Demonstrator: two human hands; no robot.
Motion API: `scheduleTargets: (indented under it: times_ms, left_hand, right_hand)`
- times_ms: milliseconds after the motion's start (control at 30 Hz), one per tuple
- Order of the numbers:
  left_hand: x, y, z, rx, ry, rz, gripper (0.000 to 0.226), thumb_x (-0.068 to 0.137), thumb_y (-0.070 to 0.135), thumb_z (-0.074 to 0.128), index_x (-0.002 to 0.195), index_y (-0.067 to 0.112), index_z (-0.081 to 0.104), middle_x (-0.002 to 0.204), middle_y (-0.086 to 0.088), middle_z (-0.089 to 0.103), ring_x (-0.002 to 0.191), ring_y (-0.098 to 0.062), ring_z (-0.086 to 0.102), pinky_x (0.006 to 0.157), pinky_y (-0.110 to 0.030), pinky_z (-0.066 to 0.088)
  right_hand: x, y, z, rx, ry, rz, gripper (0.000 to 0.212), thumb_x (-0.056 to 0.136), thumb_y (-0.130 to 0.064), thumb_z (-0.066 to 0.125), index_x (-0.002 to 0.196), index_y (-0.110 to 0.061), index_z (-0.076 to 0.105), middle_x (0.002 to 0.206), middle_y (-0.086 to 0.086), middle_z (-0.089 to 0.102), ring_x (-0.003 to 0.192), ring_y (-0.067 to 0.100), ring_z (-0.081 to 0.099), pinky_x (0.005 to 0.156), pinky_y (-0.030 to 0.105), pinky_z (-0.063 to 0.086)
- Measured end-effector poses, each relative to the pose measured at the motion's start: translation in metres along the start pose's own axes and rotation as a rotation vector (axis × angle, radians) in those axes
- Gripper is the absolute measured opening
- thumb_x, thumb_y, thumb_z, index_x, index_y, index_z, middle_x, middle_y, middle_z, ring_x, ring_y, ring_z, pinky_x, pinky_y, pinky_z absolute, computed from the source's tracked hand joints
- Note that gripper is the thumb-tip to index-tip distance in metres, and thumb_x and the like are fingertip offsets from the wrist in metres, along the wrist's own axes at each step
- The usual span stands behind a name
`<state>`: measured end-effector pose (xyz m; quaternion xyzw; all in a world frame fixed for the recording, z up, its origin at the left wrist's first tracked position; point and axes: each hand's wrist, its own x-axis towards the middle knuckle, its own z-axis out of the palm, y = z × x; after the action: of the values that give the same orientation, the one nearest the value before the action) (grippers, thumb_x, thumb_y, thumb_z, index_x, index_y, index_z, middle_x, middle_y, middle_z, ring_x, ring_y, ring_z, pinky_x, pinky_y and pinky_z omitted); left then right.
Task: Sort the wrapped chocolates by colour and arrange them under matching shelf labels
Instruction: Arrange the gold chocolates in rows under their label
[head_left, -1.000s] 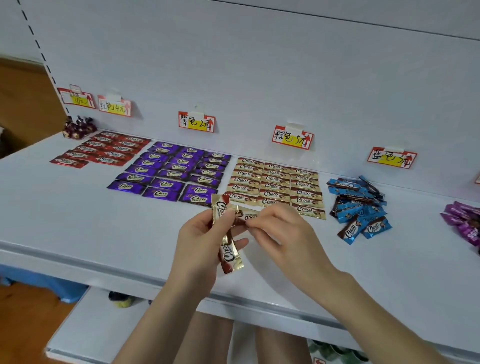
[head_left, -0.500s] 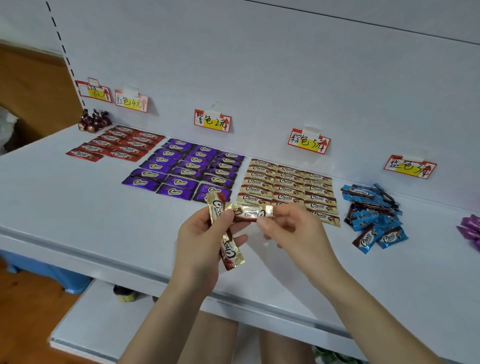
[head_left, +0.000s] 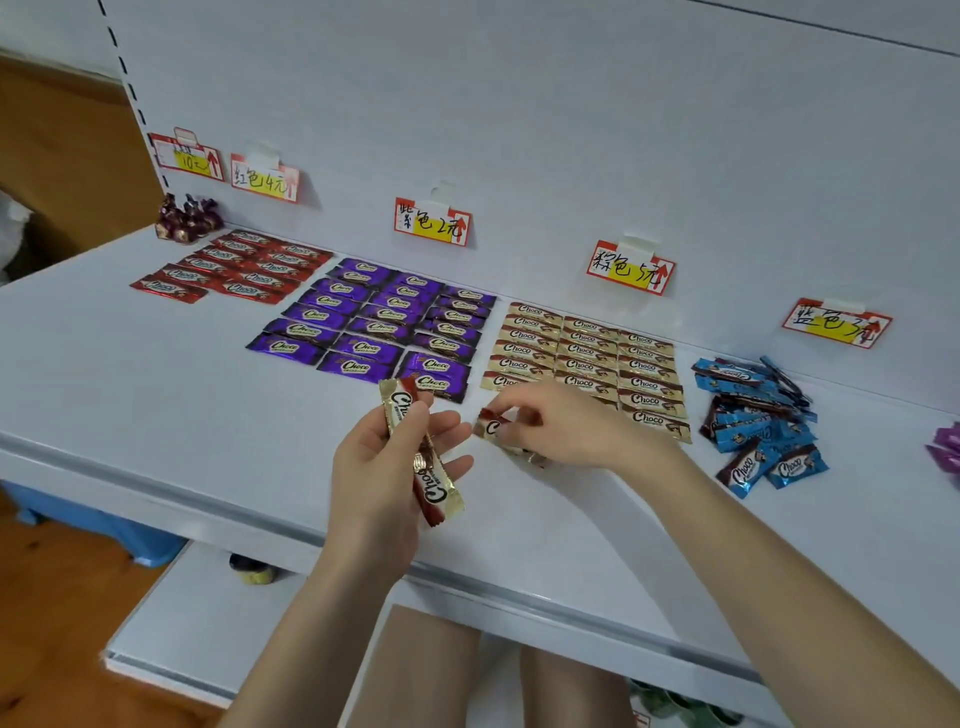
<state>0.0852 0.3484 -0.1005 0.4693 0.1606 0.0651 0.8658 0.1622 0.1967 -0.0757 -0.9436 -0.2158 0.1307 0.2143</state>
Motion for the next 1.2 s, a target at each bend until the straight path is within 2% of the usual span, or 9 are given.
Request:
scheduleTargets:
  times_ms: [33,100,167,233,300,533,800,1200]
  left_hand:
    - [0.0,0.0,0.0,-0.002,0.001,-0.004,0.01,0.09,0.02,0.056,0.091,0.015,0.064,0.073,-0.004,0.073,0.073,-0.016,0.072,0.051,-0.025,0.054]
    - [0.001,-0.001,-0.001,-0.007,0.008,-0.007,0.01,0.09,0.021,0.057,0.09,0.015,0.065,0.073,-0.004,0.073,0.072,-0.016,0.072,0.051,-0.024,0.054]
    - [0.002,-0.002,-0.002,-0.013,0.019,-0.002,0.011,0.09,0.021,0.056,0.088,0.015,0.065,0.073,-0.003,0.073,0.072,-0.016,0.072,0.051,-0.024,0.054]
    - [0.004,-0.002,-0.003,-0.022,0.027,0.0,0.013,0.092,0.02,0.054,0.089,0.015,0.065,0.071,-0.003,0.073,0.071,-0.016,0.072,0.051,-0.025,0.054]
    - [0.006,-0.004,-0.001,-0.027,0.029,-0.008,0.015,0.095,0.02,0.051,0.091,0.015,0.064,0.07,-0.003,0.072,0.071,-0.015,0.072,0.052,-0.025,0.054]
    - [0.01,-0.01,0.003,0.002,0.035,-0.018,0.016,0.096,0.02,0.049,0.092,0.016,0.063,0.07,-0.001,0.072,0.07,-0.014,0.072,0.052,-0.025,0.055]
    - [0.009,-0.01,0.004,0.014,0.041,-0.006,0.019,0.098,0.02,0.045,0.094,0.017,0.063,0.07,0.0,0.072,0.069,-0.013,0.072,0.052,-0.025,0.055]
    - [0.008,-0.009,0.005,0.003,0.064,-0.019,0.019,0.098,0.02,0.044,0.094,0.017,0.063,0.072,-0.001,0.073,0.07,-0.015,0.072,0.052,-0.025,0.055]
  right_hand:
    - [0.002,0.0,0.004,-0.086,0.026,-0.01,0.027,0.091,-0.024,0.055,0.117,-0.017,0.06,0.09,0.002,0.063,0.071,0.011,0.05,0.059,0.019,0.035]
    - [-0.001,0.001,0.011,-0.226,0.204,0.01,0.031,0.091,-0.027,0.055,0.12,-0.018,0.057,0.109,0.004,0.059,0.094,0.018,0.05,0.071,0.025,0.036]
    - [-0.012,0.002,0.019,-0.256,0.418,0.031,0.029,0.092,-0.028,0.054,0.118,-0.017,0.059,0.111,0.003,0.056,0.105,0.021,0.047,0.077,0.028,0.035]
    - [-0.025,0.0,0.032,-0.2,0.516,-0.001,0.025,0.092,-0.027,0.052,0.112,-0.016,0.062,0.105,0.003,0.057,0.102,0.021,0.048,0.075,0.029,0.036]
    - [-0.034,-0.001,0.044,-0.218,0.493,-0.042,0.025,0.093,-0.028,0.05,0.109,-0.015,0.064,0.101,0.003,0.057,0.099,0.021,0.048,0.073,0.03,0.038]
    - [-0.026,0.004,0.046,-0.246,0.438,-0.016,0.032,0.098,-0.033,0.036,0.118,-0.019,0.058,0.114,0.0,0.051,0.104,0.017,0.04,0.082,0.03,0.037]
    - [-0.021,0.007,0.052,-0.186,0.506,-0.016,0.03,0.096,-0.03,0.043,0.116,-0.015,0.06,0.115,0.004,0.053,0.105,0.02,0.042,0.084,0.033,0.037]
    - [-0.02,0.009,0.054,-0.18,0.483,-0.033,0.03,0.097,-0.029,0.041,0.116,-0.016,0.06,0.117,0.001,0.052,0.106,0.019,0.042,0.086,0.032,0.038]
